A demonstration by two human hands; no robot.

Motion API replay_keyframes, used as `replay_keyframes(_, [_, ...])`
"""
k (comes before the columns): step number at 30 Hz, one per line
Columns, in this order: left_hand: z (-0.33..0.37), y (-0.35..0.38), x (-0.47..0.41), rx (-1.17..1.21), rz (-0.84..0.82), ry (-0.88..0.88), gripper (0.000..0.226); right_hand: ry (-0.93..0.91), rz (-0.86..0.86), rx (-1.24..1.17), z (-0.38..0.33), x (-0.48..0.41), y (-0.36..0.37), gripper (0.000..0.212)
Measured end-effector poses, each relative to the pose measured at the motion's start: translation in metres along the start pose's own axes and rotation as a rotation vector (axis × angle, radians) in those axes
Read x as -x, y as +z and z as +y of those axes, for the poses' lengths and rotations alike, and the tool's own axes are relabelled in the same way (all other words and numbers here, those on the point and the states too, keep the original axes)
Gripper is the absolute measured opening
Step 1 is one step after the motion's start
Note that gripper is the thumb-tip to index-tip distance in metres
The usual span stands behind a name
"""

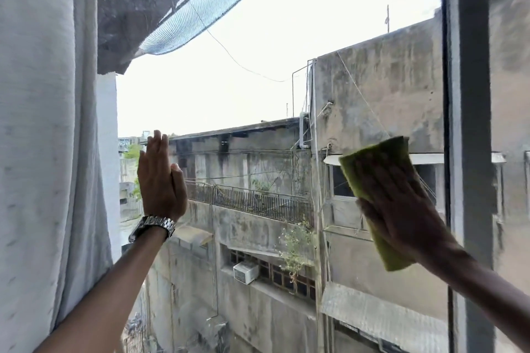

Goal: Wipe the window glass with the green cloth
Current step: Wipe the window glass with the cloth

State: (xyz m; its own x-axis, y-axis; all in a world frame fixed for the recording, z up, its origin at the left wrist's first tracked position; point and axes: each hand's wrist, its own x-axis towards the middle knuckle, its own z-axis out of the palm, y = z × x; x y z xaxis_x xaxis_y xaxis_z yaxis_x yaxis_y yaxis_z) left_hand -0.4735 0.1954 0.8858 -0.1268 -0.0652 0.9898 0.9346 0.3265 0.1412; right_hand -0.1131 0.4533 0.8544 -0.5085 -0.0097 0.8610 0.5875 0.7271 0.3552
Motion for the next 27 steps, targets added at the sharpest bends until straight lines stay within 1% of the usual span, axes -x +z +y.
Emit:
replay_keyframes(2, [0.002,0.004,0.0,-0.003,0.011,0.004,0.06,0.244,0.042,-0.042,0.014,-0.034,-0.016,0.066])
replay_keyframes(4, [0.004,0.009,0.001,-0.004,0.026,0.005,0.059,0.391,0.122,-0.088,0.016,-0.072,-0.026,0.066])
replay_keyframes(6, [0.004,0.011,0.001,-0.004,0.034,0.009,0.06,0.491,0.204,-0.109,0.008,-0.108,-0.03,0.065])
replay_keyframes(10, [0.005,0.012,-0.001,-0.002,0.028,0.047,0.061,0.615,0.334,-0.117,-0.028,-0.166,-0.031,0.068])
replay_keyframes(12, [0.0,0.014,0.001,-0.003,0.041,0.06,0.062,0.562,0.38,-0.175,-0.06,-0.186,-0.03,0.07])
replay_keyframes(14, [-0.008,0.019,0.0,-0.002,0.065,0.098,0.062,0.414,0.383,-0.198,-0.098,-0.198,-0.02,0.071])
replay_keyframes(16, [-0.014,0.021,-0.003,-0.019,0.074,0.124,0.06,0.23,0.329,-0.228,-0.135,-0.193,-0.007,0.073])
replay_keyframes(19, [-0.005,0.016,-0.001,-0.083,0.017,0.137,0.059,0.037,0.214,-0.278,-0.169,-0.156,0.008,0.075])
replay_keyframes(21, [0.005,0.009,0.001,-0.189,-0.051,0.076,0.06,-0.018,0.124,-0.277,-0.171,-0.136,-0.001,0.072])
replay_keyframes(23, [0.026,-0.001,0.006,-0.236,-0.088,-0.056,0.056,-0.041,0.046,-0.242,-0.162,-0.133,-0.024,0.064])
replay_keyframes(24, [0.04,-0.006,0.011,-0.213,-0.098,-0.092,0.051,-0.055,-0.011,-0.205,-0.158,-0.136,-0.036,0.059])
replay_keyframes(25, [0.058,-0.009,0.021,-0.156,-0.117,-0.083,0.045,-0.064,-0.057,-0.168,-0.155,-0.137,-0.047,0.054])
replay_keyframes(26, [0.076,-0.011,0.034,-0.061,-0.149,-0.058,0.041,-0.07,-0.095,-0.153,-0.153,-0.138,-0.056,0.049])
replay_keyframes(27, [0.096,-0.012,0.049,0.074,-0.202,-0.076,0.038,-0.063,-0.136,-0.152,-0.151,-0.137,-0.064,0.046])
